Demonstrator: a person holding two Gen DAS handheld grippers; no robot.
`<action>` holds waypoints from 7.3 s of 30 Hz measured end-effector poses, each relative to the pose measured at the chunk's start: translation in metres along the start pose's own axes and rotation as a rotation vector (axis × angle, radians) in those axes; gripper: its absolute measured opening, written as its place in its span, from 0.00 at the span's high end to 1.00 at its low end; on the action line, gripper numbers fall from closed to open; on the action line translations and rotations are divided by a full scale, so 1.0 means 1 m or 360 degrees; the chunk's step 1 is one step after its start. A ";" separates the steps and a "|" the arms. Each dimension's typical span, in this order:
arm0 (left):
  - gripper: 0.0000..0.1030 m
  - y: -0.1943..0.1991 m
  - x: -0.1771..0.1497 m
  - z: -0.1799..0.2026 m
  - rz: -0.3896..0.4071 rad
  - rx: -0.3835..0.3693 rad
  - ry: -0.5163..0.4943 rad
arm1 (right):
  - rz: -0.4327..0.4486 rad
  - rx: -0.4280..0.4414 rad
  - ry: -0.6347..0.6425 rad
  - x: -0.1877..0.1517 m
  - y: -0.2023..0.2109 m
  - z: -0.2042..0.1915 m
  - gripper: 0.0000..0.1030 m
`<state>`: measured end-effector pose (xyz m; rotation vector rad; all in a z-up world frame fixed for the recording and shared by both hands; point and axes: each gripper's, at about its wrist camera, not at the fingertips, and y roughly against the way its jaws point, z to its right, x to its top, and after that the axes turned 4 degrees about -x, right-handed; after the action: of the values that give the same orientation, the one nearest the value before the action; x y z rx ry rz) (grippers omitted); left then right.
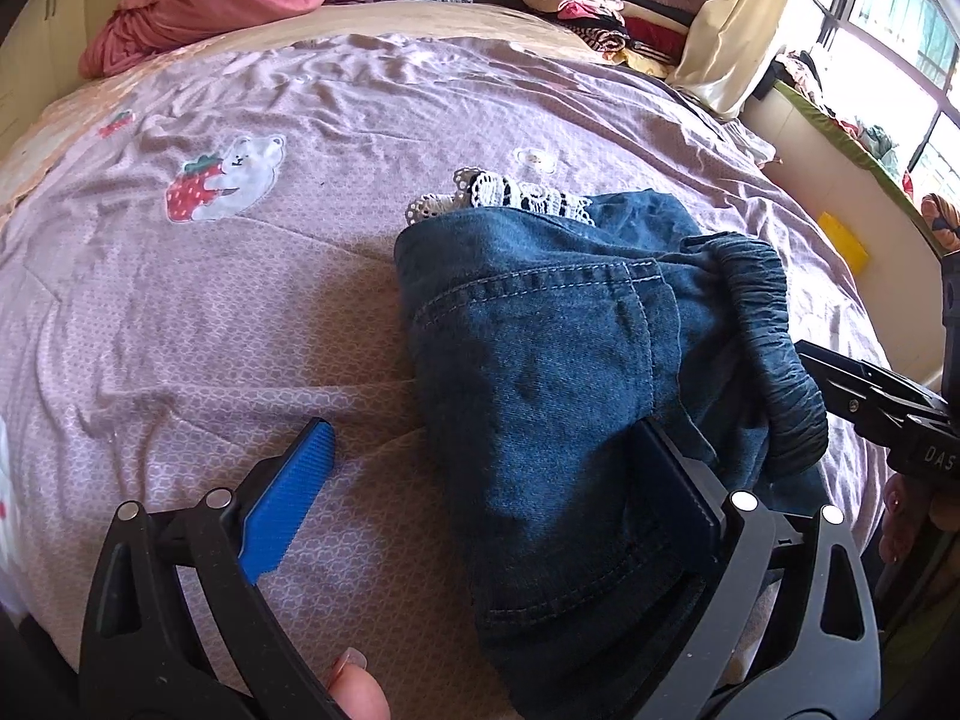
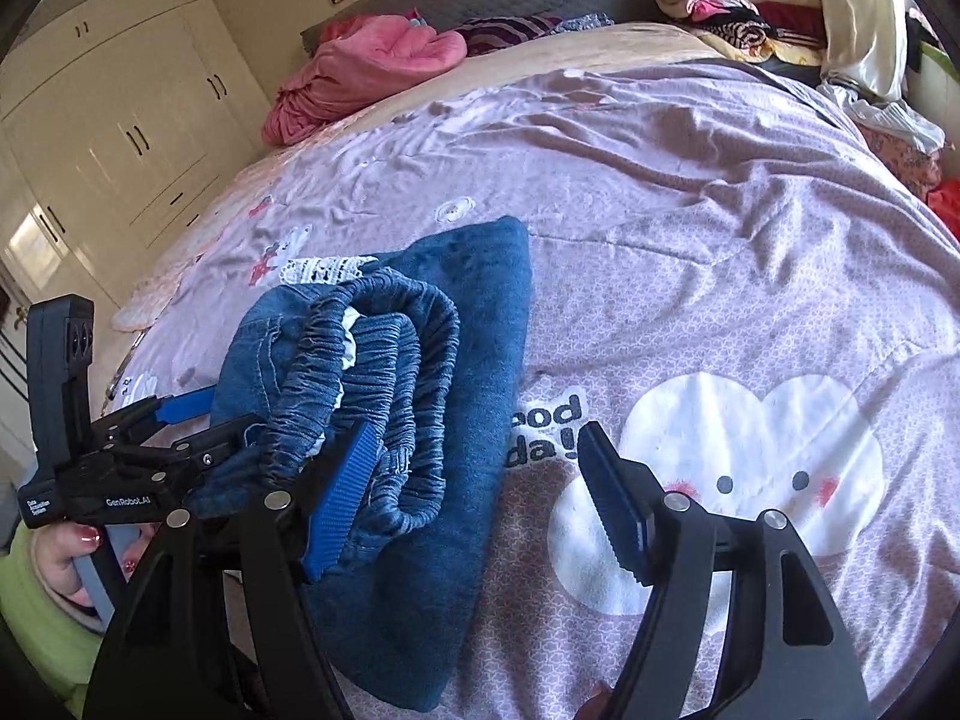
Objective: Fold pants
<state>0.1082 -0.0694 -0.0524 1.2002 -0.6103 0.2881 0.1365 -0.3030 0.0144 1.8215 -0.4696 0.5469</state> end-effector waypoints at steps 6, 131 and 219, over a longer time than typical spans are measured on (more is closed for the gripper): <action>0.11 -0.001 0.000 0.000 0.0001 -0.0004 -0.0001 | -0.0001 0.0023 -0.0007 0.000 -0.002 0.001 0.34; 0.10 0.054 0.029 -0.065 0.0190 0.0138 0.0159 | 0.0021 -0.0050 0.0084 0.045 -0.037 -0.061 0.22; 0.09 0.098 -0.085 -0.030 0.0158 0.0232 0.0091 | 0.0128 -0.0183 0.0157 -0.063 0.045 -0.085 0.04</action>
<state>-0.0025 0.0022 -0.0320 1.2987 -0.6084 0.4557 0.0475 -0.2322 0.0357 1.6636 -0.4988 0.6485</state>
